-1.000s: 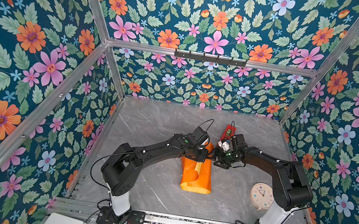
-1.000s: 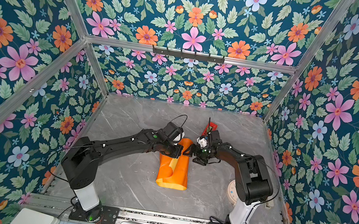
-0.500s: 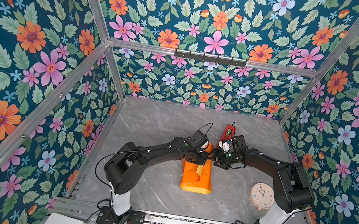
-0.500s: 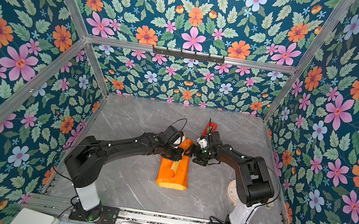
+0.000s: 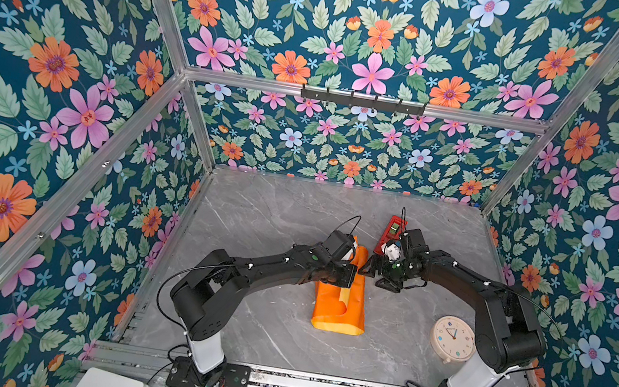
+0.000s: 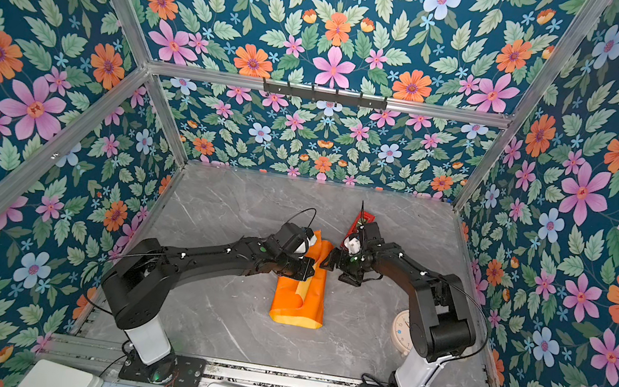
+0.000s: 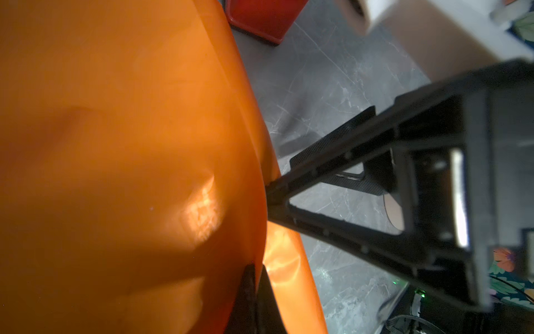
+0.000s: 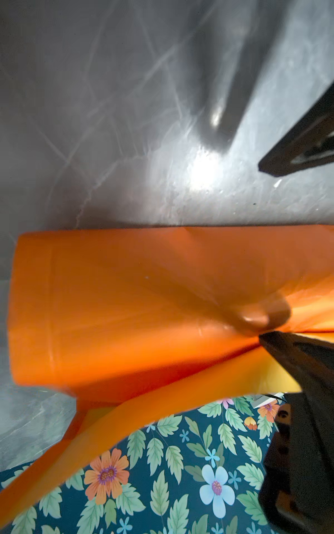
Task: Wrap the gift box in paper
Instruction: 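Hold both overlapping paper edges on the box top with both grippers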
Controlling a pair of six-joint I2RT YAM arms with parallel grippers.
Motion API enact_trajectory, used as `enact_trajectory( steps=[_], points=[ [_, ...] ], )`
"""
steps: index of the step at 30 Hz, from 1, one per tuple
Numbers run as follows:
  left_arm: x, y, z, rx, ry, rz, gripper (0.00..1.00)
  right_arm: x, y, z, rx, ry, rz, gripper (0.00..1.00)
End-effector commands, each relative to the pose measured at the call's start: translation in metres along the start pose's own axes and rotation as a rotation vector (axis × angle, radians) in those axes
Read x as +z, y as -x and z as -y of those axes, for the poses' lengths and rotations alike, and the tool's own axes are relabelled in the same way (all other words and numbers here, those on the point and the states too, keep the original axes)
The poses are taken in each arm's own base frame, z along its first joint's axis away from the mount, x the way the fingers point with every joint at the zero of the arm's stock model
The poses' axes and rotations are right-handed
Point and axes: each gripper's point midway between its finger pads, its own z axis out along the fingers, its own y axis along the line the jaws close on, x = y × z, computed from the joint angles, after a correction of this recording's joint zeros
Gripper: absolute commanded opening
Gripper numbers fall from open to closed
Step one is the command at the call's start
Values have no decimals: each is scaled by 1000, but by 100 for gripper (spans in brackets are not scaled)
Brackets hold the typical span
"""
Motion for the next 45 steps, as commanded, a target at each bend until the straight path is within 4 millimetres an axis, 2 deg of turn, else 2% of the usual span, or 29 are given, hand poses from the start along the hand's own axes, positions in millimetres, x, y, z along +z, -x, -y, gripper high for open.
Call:
enact_trajectory(
  steps=[1,8,13,16,21,31,36,45],
  points=[
    [0,-35,-33,-33,135,-122,0,-5,-6,3,10,-28,-20,86],
    [-1,-32,-32,-26,137,-119,0,3,-13,12,23,-32,-49,86],
    [-2,-25,-28,-19,130,-109,0,14,-21,26,44,-57,-75,86],
    [-4,-13,-16,-12,98,-86,0,19,-27,36,60,-77,-85,86],
    [-5,9,15,-9,-7,-50,0,24,-33,46,86,-92,-88,85],
    [-5,29,39,0,-89,-19,0,27,-38,53,105,-104,-79,84],
    [-7,34,45,2,-110,-7,0,28,-40,54,108,-108,-78,84],
    [-16,47,43,33,-75,42,0,28,-41,57,115,-120,-70,84]
  ],
)
